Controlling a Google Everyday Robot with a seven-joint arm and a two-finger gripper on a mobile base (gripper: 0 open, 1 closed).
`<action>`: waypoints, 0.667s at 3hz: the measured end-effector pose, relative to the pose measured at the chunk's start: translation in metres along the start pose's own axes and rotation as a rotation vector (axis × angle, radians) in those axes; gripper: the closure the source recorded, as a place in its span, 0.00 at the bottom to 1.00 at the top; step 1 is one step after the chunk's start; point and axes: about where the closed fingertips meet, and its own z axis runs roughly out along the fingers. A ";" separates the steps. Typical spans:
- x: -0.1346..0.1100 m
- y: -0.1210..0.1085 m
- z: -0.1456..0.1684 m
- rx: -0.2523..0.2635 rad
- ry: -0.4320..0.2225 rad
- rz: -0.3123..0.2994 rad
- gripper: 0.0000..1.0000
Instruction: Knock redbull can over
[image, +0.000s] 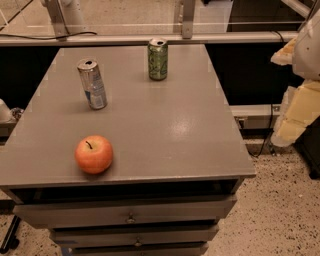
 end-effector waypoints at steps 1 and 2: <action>0.000 0.000 0.000 0.000 0.000 0.000 0.00; -0.001 -0.003 0.001 0.009 -0.023 0.015 0.00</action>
Offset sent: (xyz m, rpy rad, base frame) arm 0.0075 0.0000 -0.0052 0.0563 -0.0083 -0.0234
